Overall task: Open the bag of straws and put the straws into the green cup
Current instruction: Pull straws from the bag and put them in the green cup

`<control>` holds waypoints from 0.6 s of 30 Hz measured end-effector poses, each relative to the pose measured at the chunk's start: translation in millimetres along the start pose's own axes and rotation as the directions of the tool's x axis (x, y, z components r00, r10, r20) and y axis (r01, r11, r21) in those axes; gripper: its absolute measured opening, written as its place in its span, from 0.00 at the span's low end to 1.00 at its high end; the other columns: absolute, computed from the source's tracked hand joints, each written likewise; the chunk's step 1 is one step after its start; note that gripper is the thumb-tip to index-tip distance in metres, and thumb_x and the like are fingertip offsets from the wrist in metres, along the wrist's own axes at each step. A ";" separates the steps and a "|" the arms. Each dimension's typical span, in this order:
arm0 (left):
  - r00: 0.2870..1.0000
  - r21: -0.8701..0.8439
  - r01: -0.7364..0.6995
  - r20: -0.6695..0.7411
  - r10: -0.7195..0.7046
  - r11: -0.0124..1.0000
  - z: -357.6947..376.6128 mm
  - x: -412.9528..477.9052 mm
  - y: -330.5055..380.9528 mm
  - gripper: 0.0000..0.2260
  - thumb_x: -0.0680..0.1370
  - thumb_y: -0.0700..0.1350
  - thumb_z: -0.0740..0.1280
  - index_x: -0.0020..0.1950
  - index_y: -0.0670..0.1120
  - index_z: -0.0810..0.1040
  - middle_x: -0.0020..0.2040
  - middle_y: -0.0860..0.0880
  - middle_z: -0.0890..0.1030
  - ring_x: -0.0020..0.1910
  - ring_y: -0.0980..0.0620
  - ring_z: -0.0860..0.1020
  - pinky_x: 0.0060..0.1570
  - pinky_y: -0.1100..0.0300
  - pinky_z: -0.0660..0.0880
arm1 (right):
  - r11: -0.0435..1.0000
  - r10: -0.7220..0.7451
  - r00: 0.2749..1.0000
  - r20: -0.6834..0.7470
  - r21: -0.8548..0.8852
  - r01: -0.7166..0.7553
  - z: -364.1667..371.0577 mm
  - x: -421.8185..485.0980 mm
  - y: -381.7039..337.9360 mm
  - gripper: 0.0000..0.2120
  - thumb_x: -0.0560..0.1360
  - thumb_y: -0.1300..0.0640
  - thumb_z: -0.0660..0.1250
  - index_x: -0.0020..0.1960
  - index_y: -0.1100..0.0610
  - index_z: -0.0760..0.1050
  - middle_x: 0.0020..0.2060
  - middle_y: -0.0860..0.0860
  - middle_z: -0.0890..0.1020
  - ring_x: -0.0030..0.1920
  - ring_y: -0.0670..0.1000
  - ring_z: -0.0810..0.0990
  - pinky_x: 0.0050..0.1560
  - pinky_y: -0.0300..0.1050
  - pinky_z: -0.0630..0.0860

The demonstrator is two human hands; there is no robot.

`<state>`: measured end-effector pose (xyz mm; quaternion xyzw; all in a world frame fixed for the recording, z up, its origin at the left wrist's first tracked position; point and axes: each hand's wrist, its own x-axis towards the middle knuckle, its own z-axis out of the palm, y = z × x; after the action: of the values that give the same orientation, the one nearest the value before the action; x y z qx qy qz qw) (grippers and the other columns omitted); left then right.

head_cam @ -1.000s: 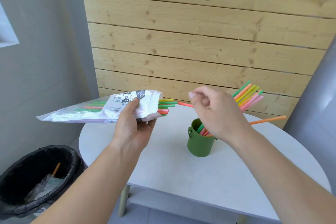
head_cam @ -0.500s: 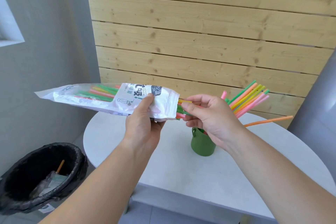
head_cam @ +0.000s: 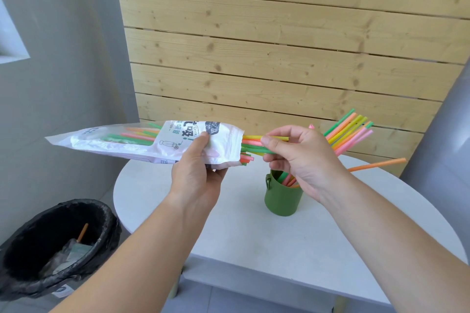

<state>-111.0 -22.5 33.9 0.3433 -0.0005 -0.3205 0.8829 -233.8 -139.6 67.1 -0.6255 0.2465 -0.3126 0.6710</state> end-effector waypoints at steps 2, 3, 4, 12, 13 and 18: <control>1.000 -0.007 0.001 -0.001 -0.001 1.000 -0.5 2.0 2.0 0.18 0.81 0.39 0.68 0.71 0.38 0.75 0.62 0.40 0.84 0.65 0.39 0.81 0.62 0.33 0.77 | 0.999 0.018 1.000 0.000 0.035 -0.018 -3.2 1.0 -0.7 0.04 0.72 0.64 0.77 0.44 0.60 0.82 0.31 0.52 0.84 0.30 0.51 0.83 0.30 0.39 0.79; 1.000 -0.003 0.000 -0.004 0.000 1.000 -0.6 2.5 2.1 0.18 0.81 0.39 0.68 0.71 0.38 0.74 0.61 0.40 0.84 0.65 0.39 0.81 0.62 0.34 0.77 | 0.999 0.021 1.000 0.000 0.050 -0.021 -3.3 0.8 0.1 0.04 0.71 0.63 0.78 0.43 0.60 0.83 0.31 0.51 0.84 0.30 0.51 0.83 0.31 0.39 0.80; 1.000 0.003 0.000 -0.010 0.000 1.000 -0.1 2.6 1.3 0.18 0.81 0.39 0.68 0.71 0.38 0.75 0.61 0.40 0.84 0.64 0.40 0.81 0.62 0.34 0.77 | 0.998 0.019 1.000 0.001 0.057 -0.019 -2.6 0.6 1.5 0.05 0.70 0.62 0.78 0.43 0.60 0.83 0.31 0.50 0.84 0.30 0.51 0.83 0.31 0.39 0.80; 0.999 -0.048 0.050 0.010 -0.050 0.998 -4.1 6.8 6.4 0.07 0.83 0.40 0.66 0.58 0.38 0.76 0.62 0.37 0.83 0.42 0.37 0.86 0.57 0.40 0.81 | 0.995 -0.094 0.994 -0.050 -0.036 0.092 -16.7 0.3 -11.7 0.04 0.71 0.64 0.77 0.42 0.61 0.82 0.30 0.54 0.85 0.28 0.49 0.83 0.30 0.38 0.80; 0.999 -0.054 0.050 0.012 -0.050 0.997 -5.4 8.2 9.8 0.07 0.83 0.41 0.65 0.57 0.38 0.75 0.58 0.37 0.85 0.38 0.36 0.86 0.54 0.40 0.82 | 0.993 -0.109 0.993 -0.045 -0.056 0.107 -23.8 1.5 -17.8 0.04 0.70 0.64 0.77 0.42 0.61 0.83 0.30 0.54 0.85 0.28 0.49 0.83 0.31 0.37 0.80; 1.000 -0.067 0.028 -0.009 -0.029 0.997 -8.1 14.0 17.9 0.05 0.84 0.41 0.64 0.54 0.38 0.75 0.41 0.39 0.87 0.31 0.35 0.84 0.50 0.41 0.84 | 0.970 -0.155 0.987 -0.030 -0.196 0.146 -61.5 2.7 -49.7 0.07 0.61 0.57 0.79 0.37 0.57 0.86 0.30 0.54 0.85 0.29 0.48 0.83 0.33 0.36 0.80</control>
<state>-88.0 -15.5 35.5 0.3150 0.0195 -0.3314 0.8891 -281.9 -184.8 110.8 -0.6973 0.2426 -0.3514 0.5756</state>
